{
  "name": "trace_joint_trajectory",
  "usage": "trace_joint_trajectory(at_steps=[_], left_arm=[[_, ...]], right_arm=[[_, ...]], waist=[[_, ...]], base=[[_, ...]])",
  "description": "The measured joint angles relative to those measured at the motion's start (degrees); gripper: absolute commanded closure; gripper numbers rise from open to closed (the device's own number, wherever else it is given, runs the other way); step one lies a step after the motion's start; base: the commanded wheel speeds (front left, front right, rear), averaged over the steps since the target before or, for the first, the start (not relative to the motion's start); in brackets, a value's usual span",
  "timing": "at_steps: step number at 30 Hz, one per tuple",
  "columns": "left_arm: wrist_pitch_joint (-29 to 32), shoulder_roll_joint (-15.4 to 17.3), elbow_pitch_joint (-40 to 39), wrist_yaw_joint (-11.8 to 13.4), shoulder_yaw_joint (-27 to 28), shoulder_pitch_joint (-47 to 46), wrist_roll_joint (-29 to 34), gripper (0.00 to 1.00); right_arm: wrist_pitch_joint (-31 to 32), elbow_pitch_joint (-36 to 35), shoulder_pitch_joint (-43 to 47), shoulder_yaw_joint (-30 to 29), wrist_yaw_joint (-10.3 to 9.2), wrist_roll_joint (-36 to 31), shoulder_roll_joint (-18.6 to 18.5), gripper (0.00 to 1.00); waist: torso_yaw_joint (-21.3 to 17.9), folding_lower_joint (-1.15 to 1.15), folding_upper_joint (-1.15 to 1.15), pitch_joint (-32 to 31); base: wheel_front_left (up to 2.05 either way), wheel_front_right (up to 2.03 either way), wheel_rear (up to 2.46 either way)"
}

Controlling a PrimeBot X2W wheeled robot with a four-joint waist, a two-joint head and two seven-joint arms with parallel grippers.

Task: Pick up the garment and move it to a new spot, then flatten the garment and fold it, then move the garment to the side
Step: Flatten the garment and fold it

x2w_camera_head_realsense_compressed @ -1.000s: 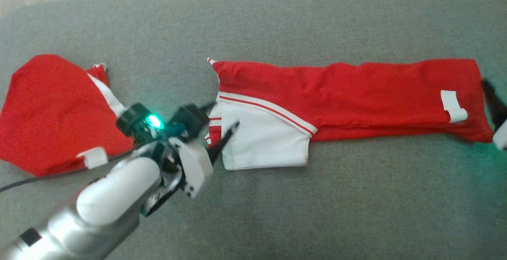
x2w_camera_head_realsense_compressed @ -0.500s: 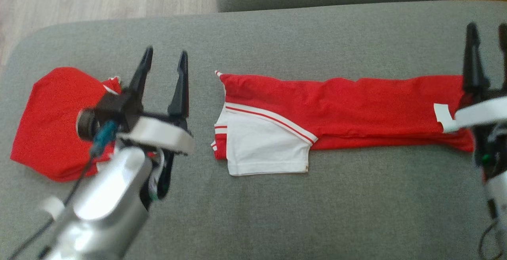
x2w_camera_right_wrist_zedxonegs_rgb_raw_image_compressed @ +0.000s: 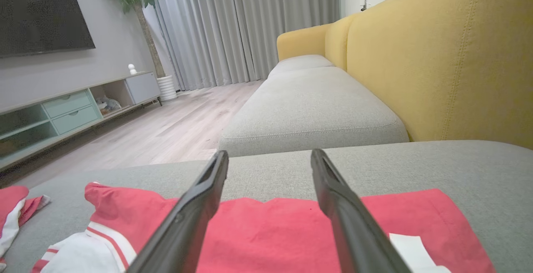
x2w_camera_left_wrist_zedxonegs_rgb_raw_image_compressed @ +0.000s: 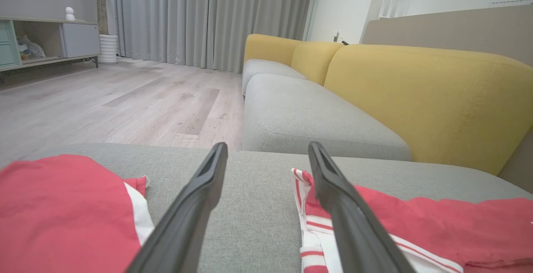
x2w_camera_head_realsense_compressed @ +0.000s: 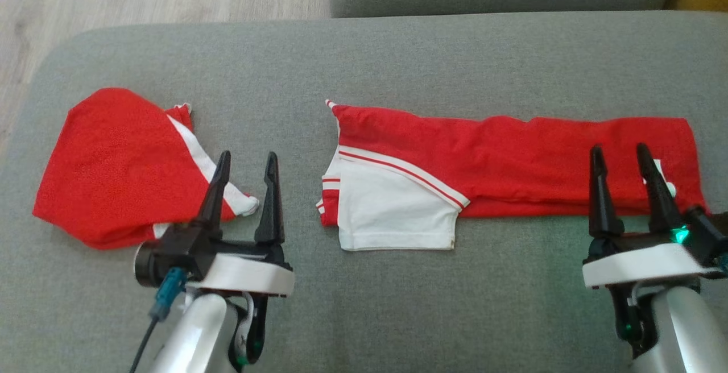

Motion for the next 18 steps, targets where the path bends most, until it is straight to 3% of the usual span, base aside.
trace_joint_trajectory(at_steps=[10,18], left_arm=[[0.0,-3.6,2.3,-6.0,6.3,0.9,5.8,0.0],[0.0,-4.3,3.7,-8.4,6.9,-0.3,7.7,0.0]], right_arm=[[0.0,1.3,0.3,-1.1,0.0,-5.3,0.2,0.0],[3.1,11.8,-6.5,-14.4,0.0,-11.3,-0.1,0.0]], waist=[[0.4,0.0,0.0,1.2],[0.5,0.02,0.0,4.0]], base=[[0.0,0.0,0.0],[0.0,0.0,0.0]])
